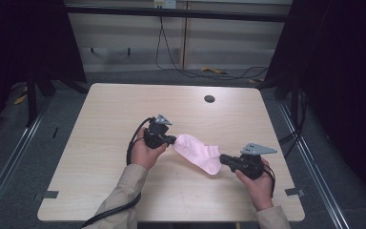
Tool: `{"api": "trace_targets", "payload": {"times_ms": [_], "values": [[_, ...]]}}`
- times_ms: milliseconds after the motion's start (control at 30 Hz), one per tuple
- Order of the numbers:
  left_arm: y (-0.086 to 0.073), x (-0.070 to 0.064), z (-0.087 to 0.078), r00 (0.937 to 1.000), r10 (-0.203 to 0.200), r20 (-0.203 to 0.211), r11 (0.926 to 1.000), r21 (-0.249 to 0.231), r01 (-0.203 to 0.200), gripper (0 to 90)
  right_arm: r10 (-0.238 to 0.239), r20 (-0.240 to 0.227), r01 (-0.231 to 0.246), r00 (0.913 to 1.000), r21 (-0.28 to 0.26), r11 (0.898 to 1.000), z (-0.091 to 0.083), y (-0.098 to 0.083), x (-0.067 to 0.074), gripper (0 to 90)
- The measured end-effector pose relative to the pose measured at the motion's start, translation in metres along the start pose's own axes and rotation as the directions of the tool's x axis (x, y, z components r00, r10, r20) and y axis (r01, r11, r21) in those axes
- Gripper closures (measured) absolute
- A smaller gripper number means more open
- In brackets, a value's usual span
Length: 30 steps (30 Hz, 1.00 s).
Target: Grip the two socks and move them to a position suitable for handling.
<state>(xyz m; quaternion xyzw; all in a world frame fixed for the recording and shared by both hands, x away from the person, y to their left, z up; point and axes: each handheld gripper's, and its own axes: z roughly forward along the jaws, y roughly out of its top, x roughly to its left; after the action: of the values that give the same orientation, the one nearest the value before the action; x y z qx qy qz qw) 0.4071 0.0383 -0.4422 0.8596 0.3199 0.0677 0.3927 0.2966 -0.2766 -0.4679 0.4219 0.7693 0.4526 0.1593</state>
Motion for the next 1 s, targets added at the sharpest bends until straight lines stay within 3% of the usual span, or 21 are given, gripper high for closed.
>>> {"api": "trace_targets", "payload": {"times_ms": [133, 433, 733, 1000], "values": [[0.005, 0.003, 0.003, 0.9999, 0.011, -0.005, 0.9999, 0.006, -0.011, 89.7, 0.011, 0.011, -0.011, 0.9999, 0.005, 1.000, 0.004, -0.001, -0.005, 85.4], [0.005, 0.009, 0.013, 0.9998, -0.006, -0.018, 0.9999, 0.011, 0.006, 89.7, 0.047, 0.020, -0.048, 0.9987, 0.009, 0.999, 0.013, 0.004, -0.019, 85.4], [0.005, 0.013, 0.016, 0.9999, 0.000, -0.014, 0.9997, 0.026, 0.000, 89.7, 0.072, -0.012, -0.072, 0.9973, 0.010, 0.997, 0.014, -0.003, -0.017, 85.3], [0.009, 0.016, 0.025, 0.9996, -0.002, -0.028, 0.9997, 0.024, 0.003, 89.6, 0.085, -0.007, -0.085, 0.9963, 0.018, 0.996, 0.015, -0.007, -0.021, 85.3]]}}
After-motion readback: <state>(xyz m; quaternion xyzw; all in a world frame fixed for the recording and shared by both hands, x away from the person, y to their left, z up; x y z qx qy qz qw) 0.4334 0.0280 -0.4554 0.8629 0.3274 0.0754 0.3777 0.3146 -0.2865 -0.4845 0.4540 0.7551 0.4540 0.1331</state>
